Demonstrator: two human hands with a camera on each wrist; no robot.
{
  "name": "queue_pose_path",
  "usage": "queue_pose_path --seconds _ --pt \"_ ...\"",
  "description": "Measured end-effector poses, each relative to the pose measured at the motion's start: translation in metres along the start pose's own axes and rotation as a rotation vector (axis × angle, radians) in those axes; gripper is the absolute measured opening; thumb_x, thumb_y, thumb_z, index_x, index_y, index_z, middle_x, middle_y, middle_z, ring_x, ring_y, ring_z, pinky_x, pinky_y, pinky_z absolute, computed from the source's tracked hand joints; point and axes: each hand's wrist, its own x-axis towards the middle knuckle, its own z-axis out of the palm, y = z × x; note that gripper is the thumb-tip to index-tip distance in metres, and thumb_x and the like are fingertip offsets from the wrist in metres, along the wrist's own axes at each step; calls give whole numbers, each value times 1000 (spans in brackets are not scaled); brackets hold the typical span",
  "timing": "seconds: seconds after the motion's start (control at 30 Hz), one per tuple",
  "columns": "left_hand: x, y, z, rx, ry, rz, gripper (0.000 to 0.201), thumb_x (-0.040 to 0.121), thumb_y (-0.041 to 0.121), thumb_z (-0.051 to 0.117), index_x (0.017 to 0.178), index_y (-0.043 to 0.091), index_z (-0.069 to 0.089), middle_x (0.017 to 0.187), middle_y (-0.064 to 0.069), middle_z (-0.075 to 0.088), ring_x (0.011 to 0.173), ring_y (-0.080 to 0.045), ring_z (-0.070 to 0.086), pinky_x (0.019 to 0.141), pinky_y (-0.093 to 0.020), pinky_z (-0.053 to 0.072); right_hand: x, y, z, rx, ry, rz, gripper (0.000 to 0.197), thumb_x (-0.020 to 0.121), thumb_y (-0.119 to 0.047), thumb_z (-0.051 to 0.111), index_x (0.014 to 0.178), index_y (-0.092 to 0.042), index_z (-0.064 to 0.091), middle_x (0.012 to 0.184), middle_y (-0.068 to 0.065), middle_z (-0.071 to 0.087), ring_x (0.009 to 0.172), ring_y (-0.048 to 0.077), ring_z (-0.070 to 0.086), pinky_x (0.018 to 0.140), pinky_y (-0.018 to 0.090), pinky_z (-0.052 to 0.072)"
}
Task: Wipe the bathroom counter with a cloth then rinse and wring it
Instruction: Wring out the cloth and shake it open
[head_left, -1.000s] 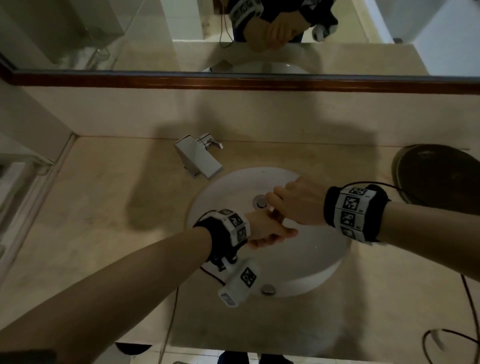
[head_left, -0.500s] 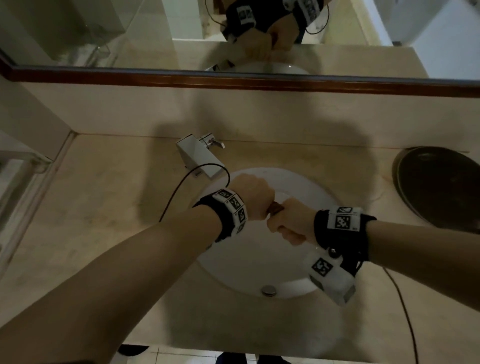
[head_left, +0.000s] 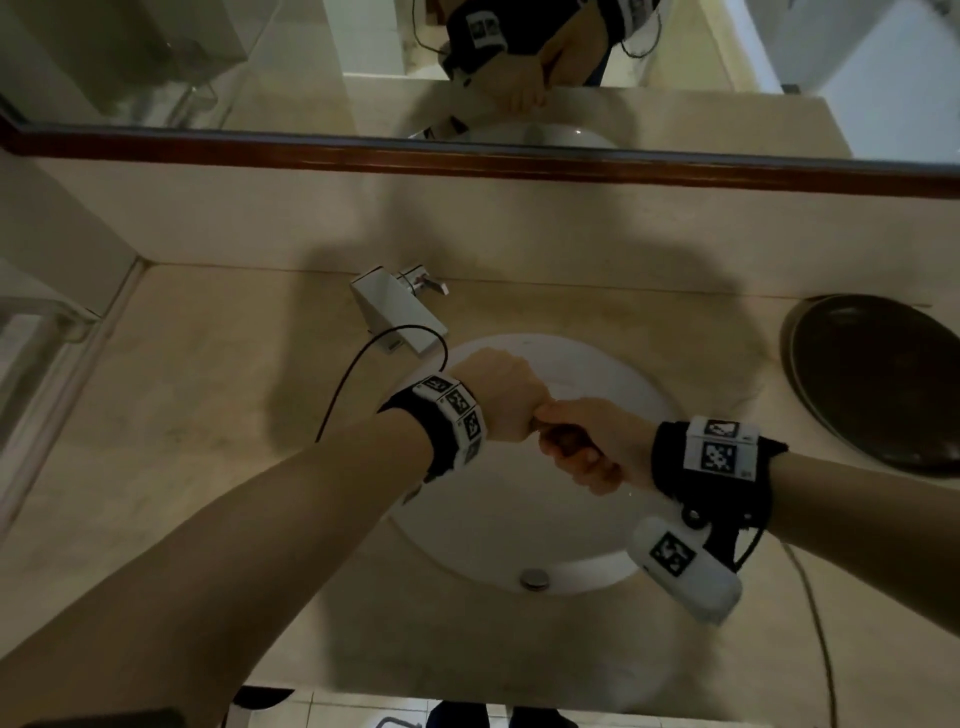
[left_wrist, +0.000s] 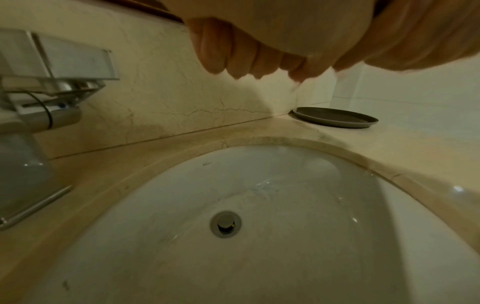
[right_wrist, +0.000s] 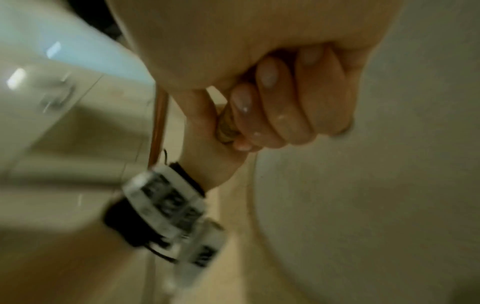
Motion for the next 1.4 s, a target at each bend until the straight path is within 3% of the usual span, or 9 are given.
queue_pose_path --seconds 0.2,0.3,0.47,0.67,0.77,0.87,1.0,1.13,1.4 --pt "-10 5 15 -250 -111 -66 30 89 40 53 82 10 58 56 3 44 49 -16 44 54 -28 43 3 -11 -9 -1303 145 -307 31 100 -48 35 106 -21 49 78 0 59 67 20 55 69 37 49" --pt "-8 10 18 -661 -342 -153 25 88 37 61 86 13 52 77 -1 54 64 -16 49 68 -32 45 7 -11 -16 -1823 211 -403 30 101 -45 32 114 -20 41 68 -2 53 54 19 50 50 32 39" --pt "-14 -13 6 -1114 -409 -89 32 96 18 54 108 -10 63 97 -21 68 67 -8 64 64 -20 53 3 -10 -21 -2037 196 -610 26 100 -31 37 118 -12 38 91 7 60 63 28 60 59 40 53" --pt "-25 -1 12 -1716 -608 -192 8 88 -3 57 85 4 58 84 -16 60 103 -40 62 80 -44 54 -6 -22 -27 -2104 363 -1083 20 82 -21 65 97 -9 63 74 8 63 51 25 53 46 32 45" --pt "-24 14 19 -1840 -599 -253 13 92 0 52 82 7 55 83 -12 68 73 -23 68 60 -29 57 -3 -25 -29 -2152 406 -1097 15 86 -20 59 95 -8 63 72 7 58 46 23 47 42 30 42" --pt "-18 16 20 -1706 -512 -271 11 96 14 53 90 7 60 65 -3 61 42 -7 42 36 -18 32 2 -17 -29 -2108 439 -1047 17 81 -18 65 90 -6 59 68 8 55 39 21 41 38 26 31" --pt "-8 23 17 -1307 -371 -425 43 87 31 67 55 15 43 45 3 39 31 -9 34 37 -15 29 6 -15 -19 -2040 346 -789 24 81 -18 64 100 -7 53 75 7 57 49 22 49 43 30 37" --pt "7 27 17 -794 -149 -467 30 86 29 63 62 16 49 59 -1 49 59 -19 53 58 -27 45 9 -24 -7 -1831 397 -366 11 90 -22 48 97 -17 55 81 2 63 66 22 59 55 29 42" --pt "9 13 4 -22 -55 -213 32 90 29 52 60 18 51 55 1 48 48 -14 45 52 -26 39 23 -5 15 -354 365 7 37 77 2 64 53 -11 39 47 5 37 41 18 36 46 25 31"
